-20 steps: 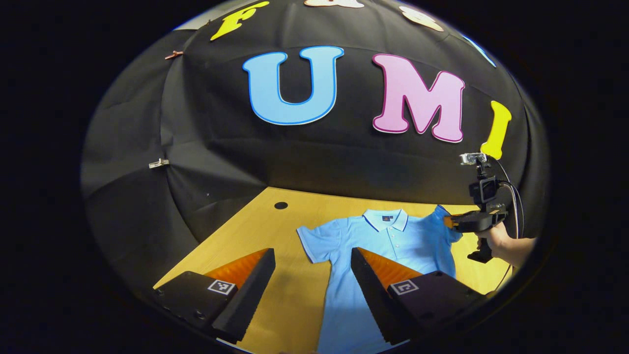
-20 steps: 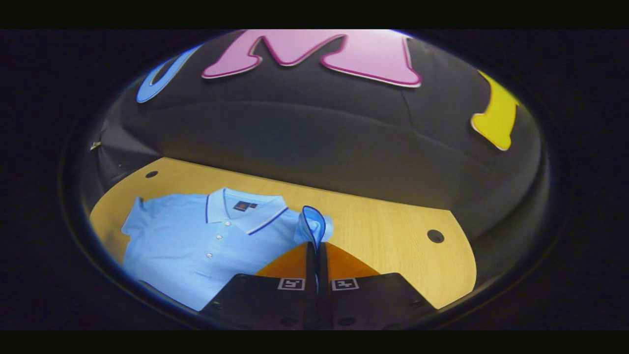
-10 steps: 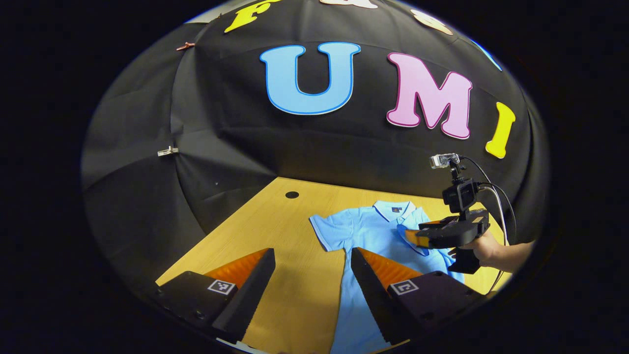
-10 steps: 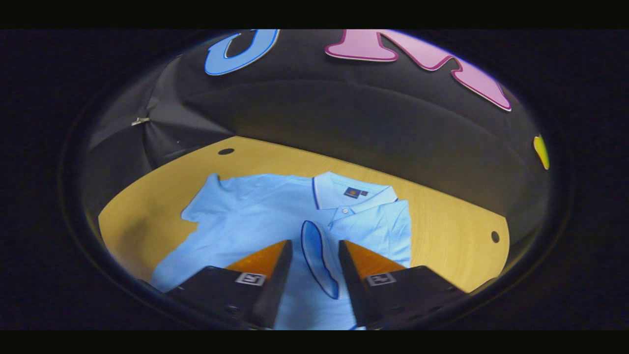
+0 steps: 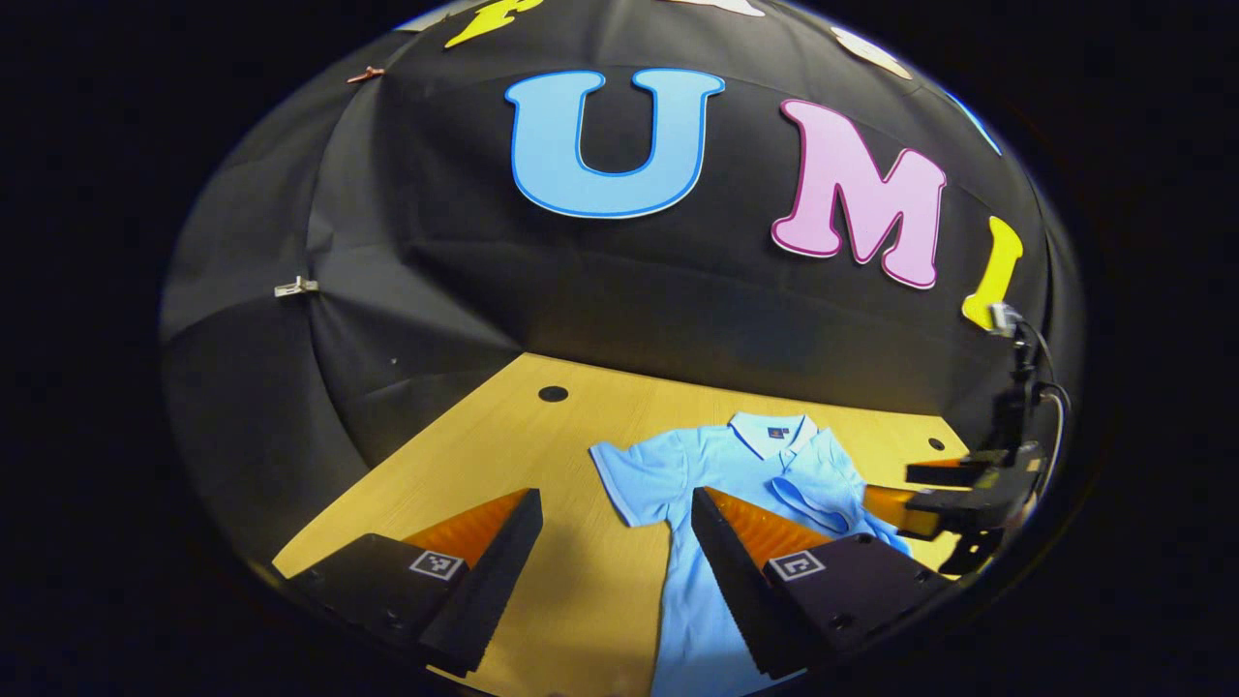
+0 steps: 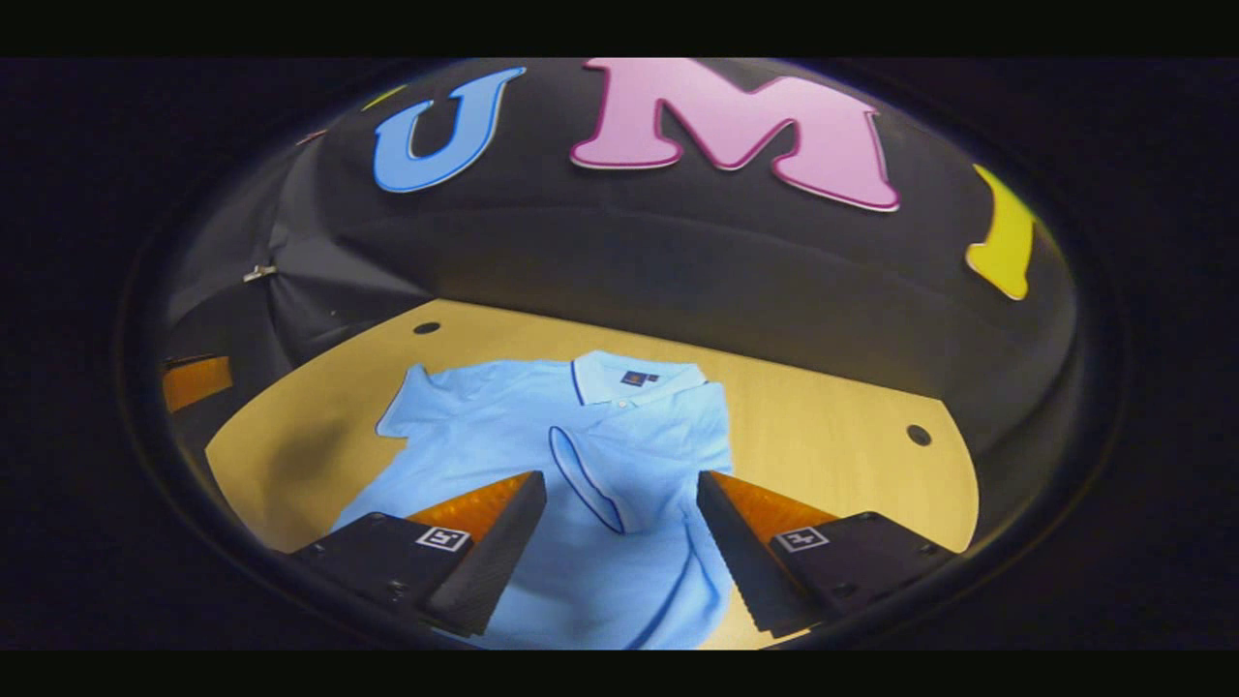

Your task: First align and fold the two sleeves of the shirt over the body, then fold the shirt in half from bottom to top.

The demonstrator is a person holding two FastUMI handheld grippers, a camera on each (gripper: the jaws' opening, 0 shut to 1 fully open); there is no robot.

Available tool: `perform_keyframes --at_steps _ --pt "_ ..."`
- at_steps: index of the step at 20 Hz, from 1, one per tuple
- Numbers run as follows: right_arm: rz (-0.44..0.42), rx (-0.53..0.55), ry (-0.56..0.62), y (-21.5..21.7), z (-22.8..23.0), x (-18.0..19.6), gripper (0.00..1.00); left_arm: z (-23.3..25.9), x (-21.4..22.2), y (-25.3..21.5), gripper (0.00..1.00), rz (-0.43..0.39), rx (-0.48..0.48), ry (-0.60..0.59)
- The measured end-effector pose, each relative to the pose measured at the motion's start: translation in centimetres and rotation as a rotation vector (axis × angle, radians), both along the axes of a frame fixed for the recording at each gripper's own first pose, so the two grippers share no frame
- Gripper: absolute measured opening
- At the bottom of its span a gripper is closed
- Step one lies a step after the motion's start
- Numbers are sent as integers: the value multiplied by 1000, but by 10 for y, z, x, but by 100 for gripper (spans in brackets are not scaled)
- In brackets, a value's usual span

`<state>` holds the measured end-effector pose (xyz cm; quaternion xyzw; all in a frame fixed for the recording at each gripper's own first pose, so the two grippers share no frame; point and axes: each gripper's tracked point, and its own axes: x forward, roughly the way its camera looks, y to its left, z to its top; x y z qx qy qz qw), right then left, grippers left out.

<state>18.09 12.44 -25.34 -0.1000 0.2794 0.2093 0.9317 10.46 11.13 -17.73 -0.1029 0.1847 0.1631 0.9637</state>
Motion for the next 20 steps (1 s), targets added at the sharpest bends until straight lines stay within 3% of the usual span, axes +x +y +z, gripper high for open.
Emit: perform_keyframes --at_steps 2,10,15,20 --pt "-44 49 17 -18 10 -13 98 -8 22 9 98 -7 -20 2" --pt "-191 45 55 -98 25 -60 95 -94 117 44 97 12 -105 111" --pt "-210 17 128 -118 2 -94 98 -152 144 45 96 -3 -39 238" --pt "-209 21 133 -123 -2 -98 98 -176 153 38 95 -18 -5 293"
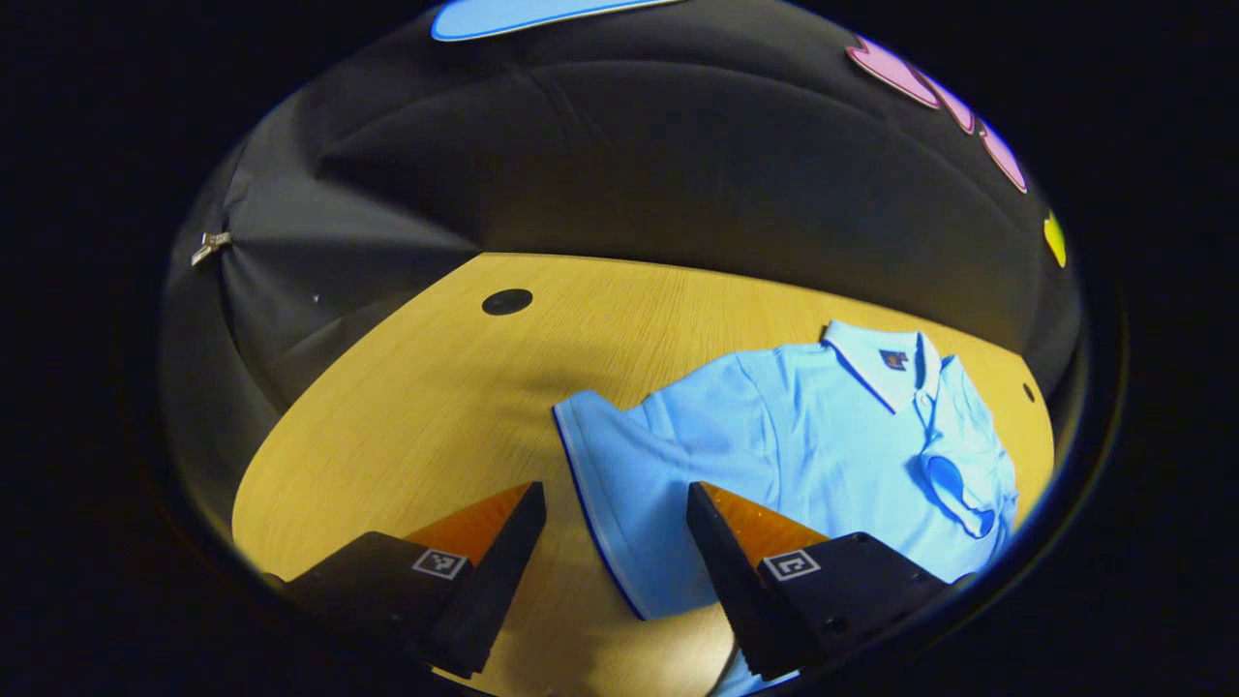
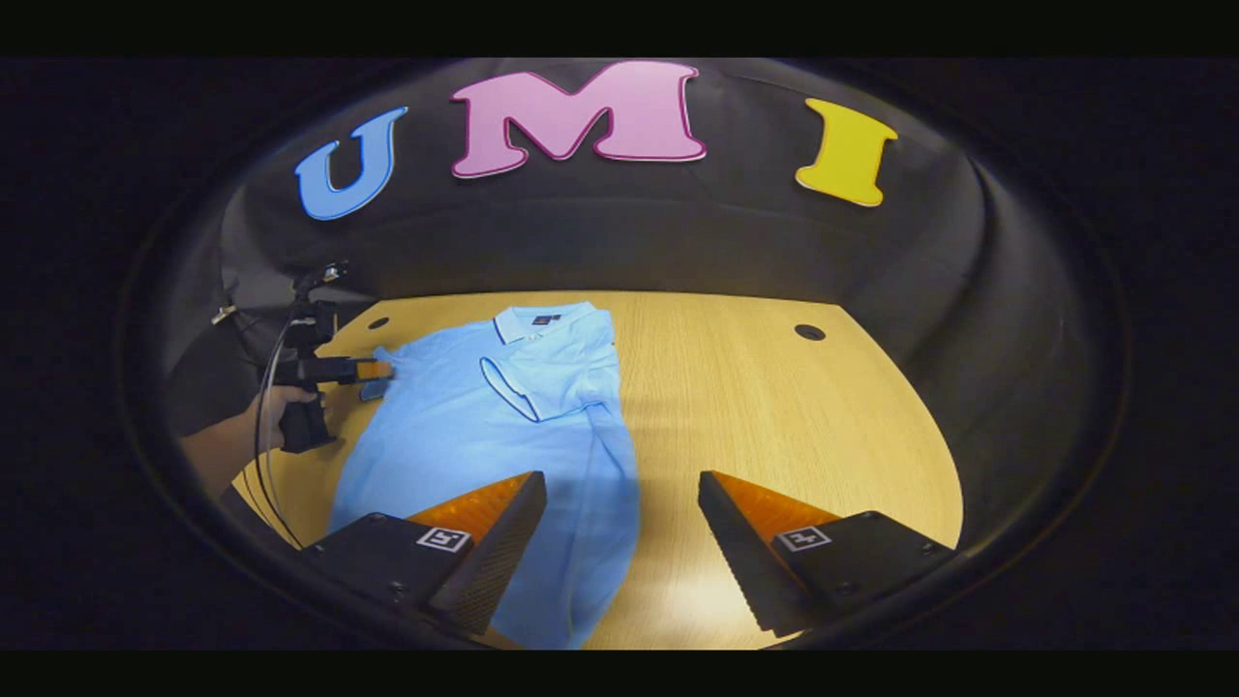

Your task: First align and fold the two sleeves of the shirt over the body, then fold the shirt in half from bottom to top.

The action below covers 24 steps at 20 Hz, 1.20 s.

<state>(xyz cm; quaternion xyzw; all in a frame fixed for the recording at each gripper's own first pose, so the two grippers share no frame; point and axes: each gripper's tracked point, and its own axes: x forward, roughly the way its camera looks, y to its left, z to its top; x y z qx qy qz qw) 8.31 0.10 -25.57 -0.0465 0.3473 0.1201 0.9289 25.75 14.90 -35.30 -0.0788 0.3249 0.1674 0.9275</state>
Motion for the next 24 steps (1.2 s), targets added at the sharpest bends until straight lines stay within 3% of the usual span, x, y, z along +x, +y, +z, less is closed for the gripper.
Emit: perform_keyframes --at_steps 2,4,5,10,11,14,15,17,21,24 --pt "-3 5 -4 -2 -1 2 98 0 1 -3 90 -5 -5 0" --pt "-5 14 2 -2 -5 3 95 -1 5 -6 71 -28 -4 -3" --pt "-8 19 7 -3 -7 4 95 1 6 -8 67 -37 -8 -5" --pt "-14 36 12 -7 -9 8 95 3 15 -17 8 -40 -21 -29" --pt "-15 39 10 -8 -8 8 98 4 16 -17 7 -33 -24 -34" --pt "-18 47 11 -13 -8 8 95 8 15 -16 6 -11 -9 -15" --pt "-21 49 9 -15 -6 9 98 14 16 -17 6 -8 8 -18" --pt "-24 52 7 -17 -6 10 95 34 19 -22 6 -25 72 -35" --pt "-26 60 2 -21 -5 10 98 76 29 -67 6 -139 166 -74" --pt "-32 71 0 -24 -3 7 99 100 36 -127 6 -246 126 -132"
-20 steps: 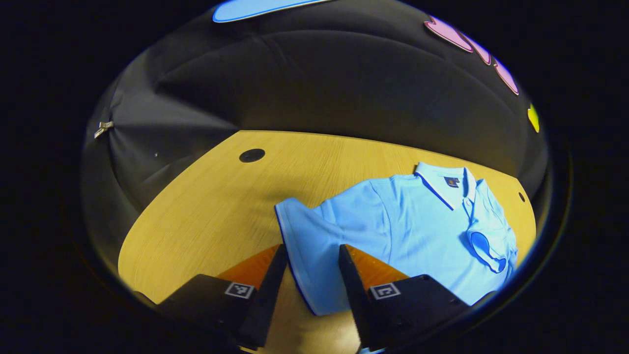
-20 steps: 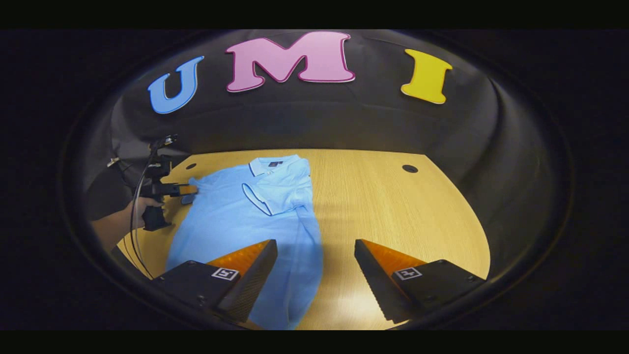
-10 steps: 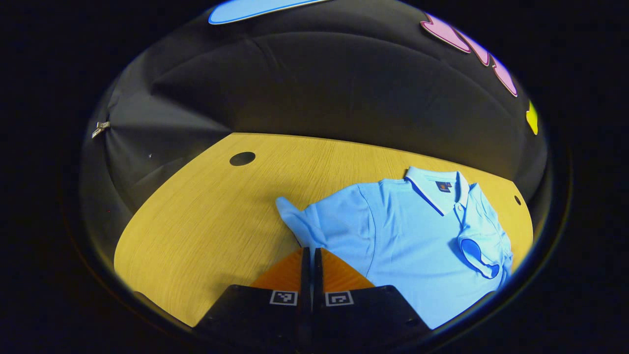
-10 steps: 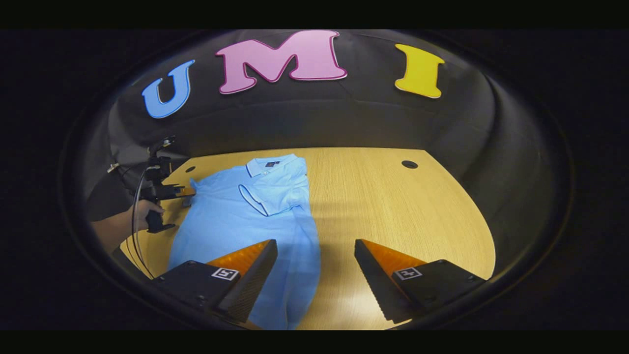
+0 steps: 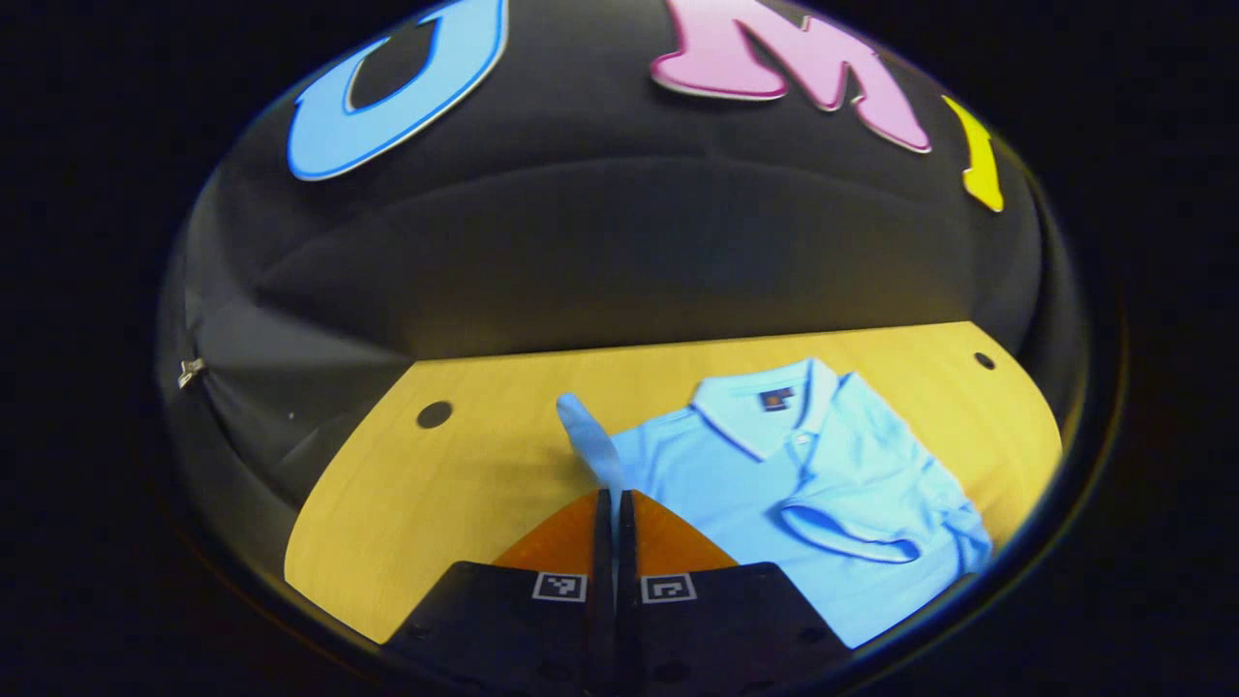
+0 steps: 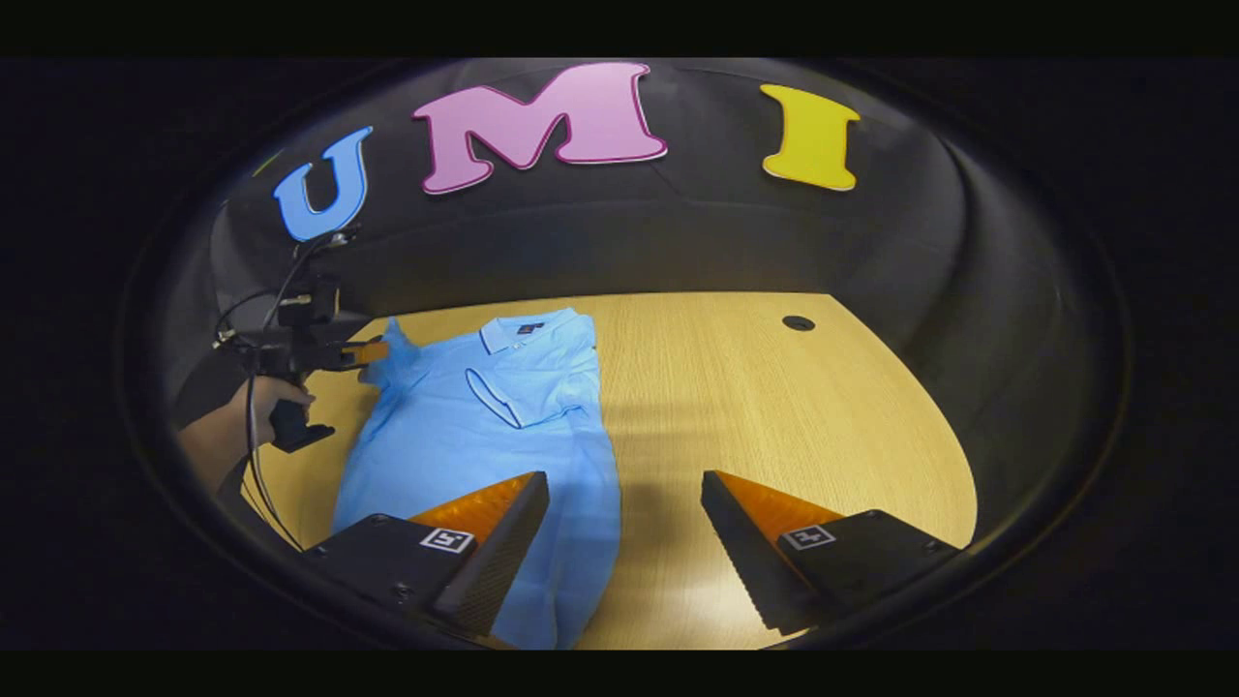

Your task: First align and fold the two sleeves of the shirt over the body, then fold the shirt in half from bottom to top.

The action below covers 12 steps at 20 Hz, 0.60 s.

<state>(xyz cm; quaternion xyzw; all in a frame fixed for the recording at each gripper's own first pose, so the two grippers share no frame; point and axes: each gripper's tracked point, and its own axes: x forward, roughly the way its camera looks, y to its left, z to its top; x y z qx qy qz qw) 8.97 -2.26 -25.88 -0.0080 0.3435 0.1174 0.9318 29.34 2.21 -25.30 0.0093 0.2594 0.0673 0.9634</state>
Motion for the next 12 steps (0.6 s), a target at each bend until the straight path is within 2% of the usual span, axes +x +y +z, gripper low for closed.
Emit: perform_keyframes --at_steps 4,5,8,10,12 --pt "-10 4 -6 -7 1 -6 99 14 -3 -89 7 -179 -188 -20" --pt "-16 5 -5 -9 0 -8 98 17 -6 -102 11 -204 -208 -13" --pt "-33 15 -8 -13 1 -16 99 19 -19 -127 57 -269 -253 -12" --pt "-38 10 -12 -13 2 -23 99 25 -35 -126 88 -282 -261 -28" --pt "-40 5 -11 -11 1 -36 99 32 -61 -116 97 -281 -250 -50"
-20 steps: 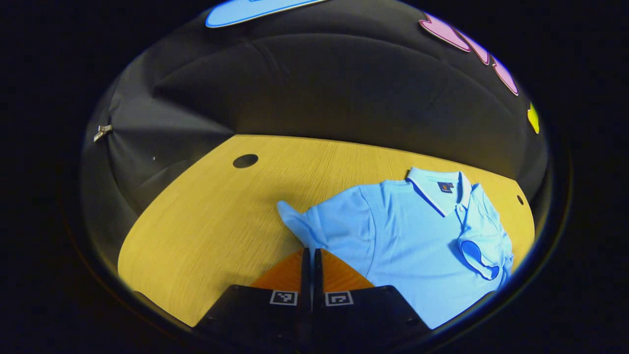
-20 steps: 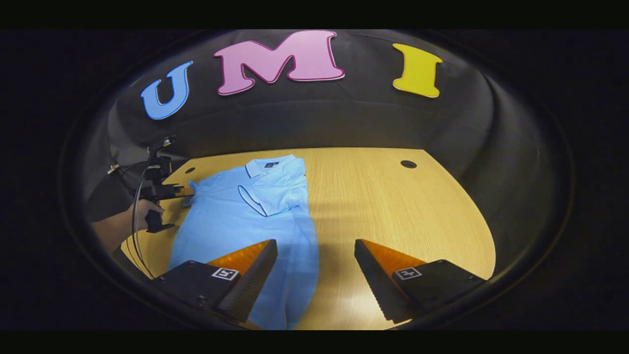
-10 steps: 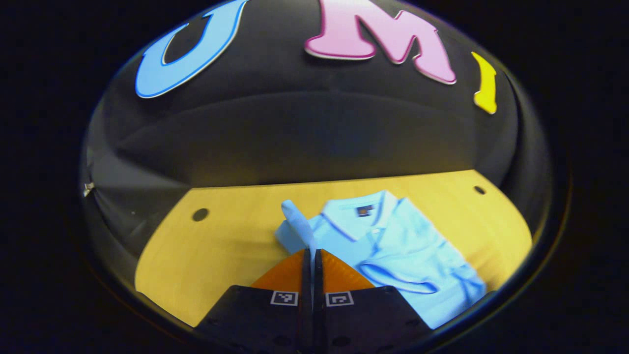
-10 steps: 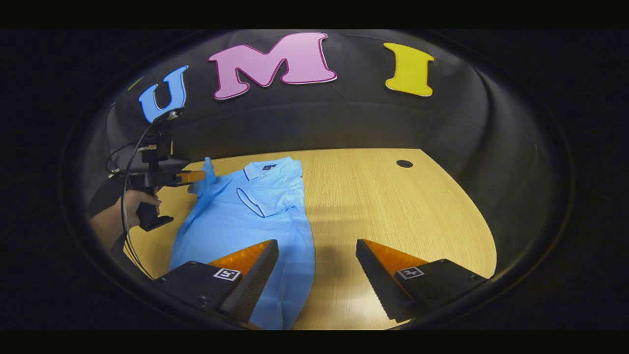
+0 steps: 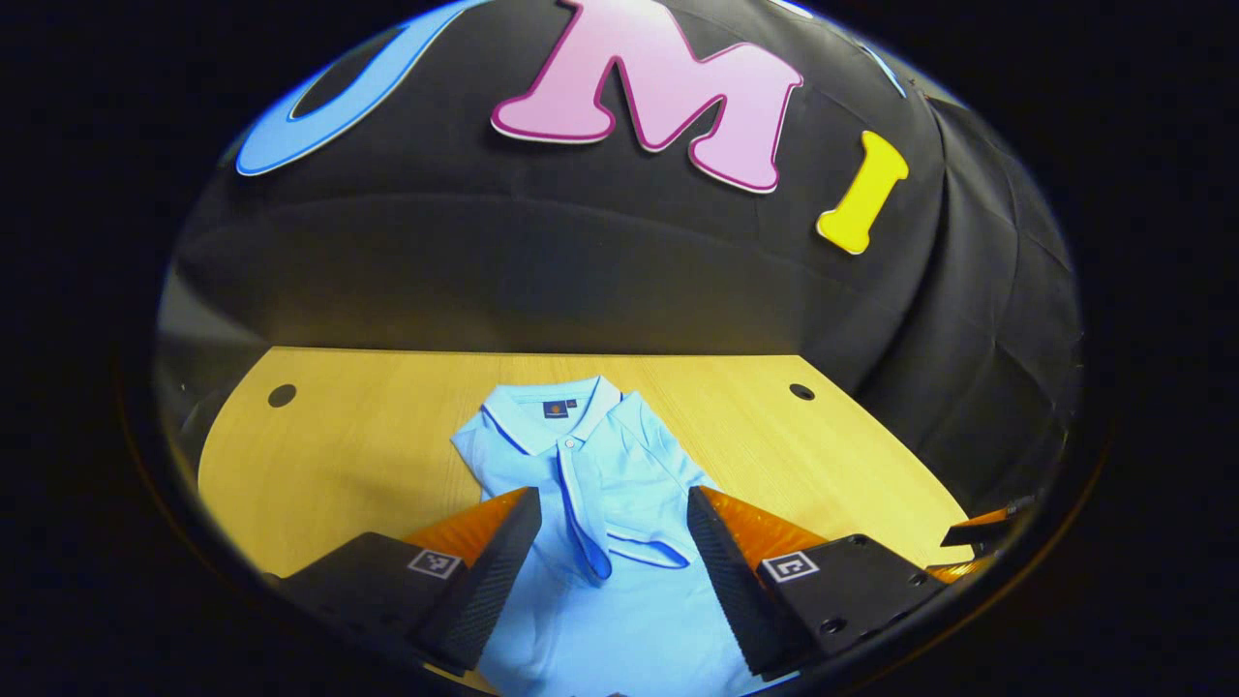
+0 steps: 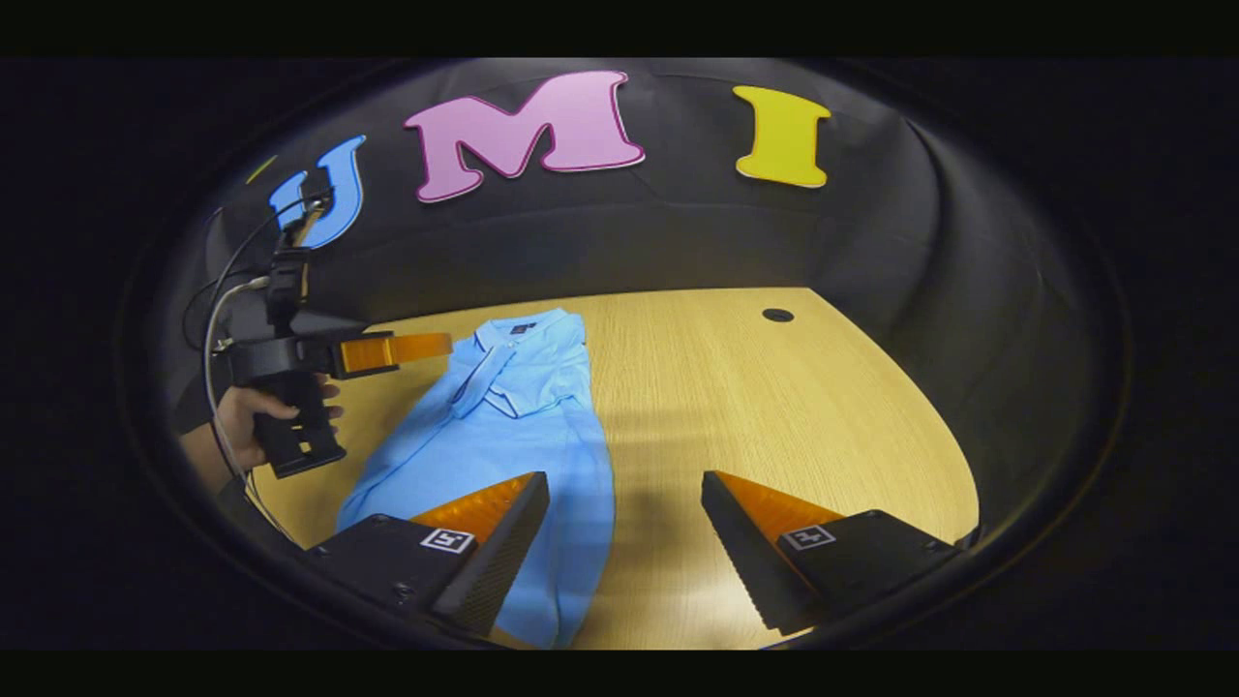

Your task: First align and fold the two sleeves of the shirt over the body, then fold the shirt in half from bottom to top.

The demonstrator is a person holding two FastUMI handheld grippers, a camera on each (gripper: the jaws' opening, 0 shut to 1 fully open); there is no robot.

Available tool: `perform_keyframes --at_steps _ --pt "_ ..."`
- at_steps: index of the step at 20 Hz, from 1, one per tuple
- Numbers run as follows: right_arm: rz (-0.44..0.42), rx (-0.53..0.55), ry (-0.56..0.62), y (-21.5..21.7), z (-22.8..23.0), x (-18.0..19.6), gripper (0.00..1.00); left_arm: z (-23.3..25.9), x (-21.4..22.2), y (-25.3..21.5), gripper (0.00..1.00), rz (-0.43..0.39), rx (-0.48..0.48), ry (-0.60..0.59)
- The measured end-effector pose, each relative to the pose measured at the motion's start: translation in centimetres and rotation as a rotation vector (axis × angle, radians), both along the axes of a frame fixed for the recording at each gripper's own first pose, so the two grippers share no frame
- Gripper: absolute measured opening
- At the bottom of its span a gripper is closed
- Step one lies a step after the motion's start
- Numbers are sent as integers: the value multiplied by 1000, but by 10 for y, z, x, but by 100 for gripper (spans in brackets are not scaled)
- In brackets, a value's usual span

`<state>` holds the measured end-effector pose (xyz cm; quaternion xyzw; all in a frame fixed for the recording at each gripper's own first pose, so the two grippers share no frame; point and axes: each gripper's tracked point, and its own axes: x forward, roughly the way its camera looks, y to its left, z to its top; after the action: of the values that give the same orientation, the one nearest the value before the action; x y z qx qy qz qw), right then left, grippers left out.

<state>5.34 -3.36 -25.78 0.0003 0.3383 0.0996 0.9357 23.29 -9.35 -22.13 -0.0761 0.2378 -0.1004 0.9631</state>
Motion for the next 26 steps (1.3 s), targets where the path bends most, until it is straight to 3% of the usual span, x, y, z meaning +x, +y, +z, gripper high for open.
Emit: perform_keyframes --at_steps 6,13,20,26 --pt "8 11 59 22 -14 -56 99 4 -115 43 98 42 57 21" --pt "-8 -10 140 33 -48 -114 99 -51 -245 63 97 74 112 160" --pt "-29 -40 200 33 -86 -144 99 -103 -307 54 97 73 116 278" --pt "-15 -82 242 37 -113 -162 99 -145 -330 48 97 52 206 368"
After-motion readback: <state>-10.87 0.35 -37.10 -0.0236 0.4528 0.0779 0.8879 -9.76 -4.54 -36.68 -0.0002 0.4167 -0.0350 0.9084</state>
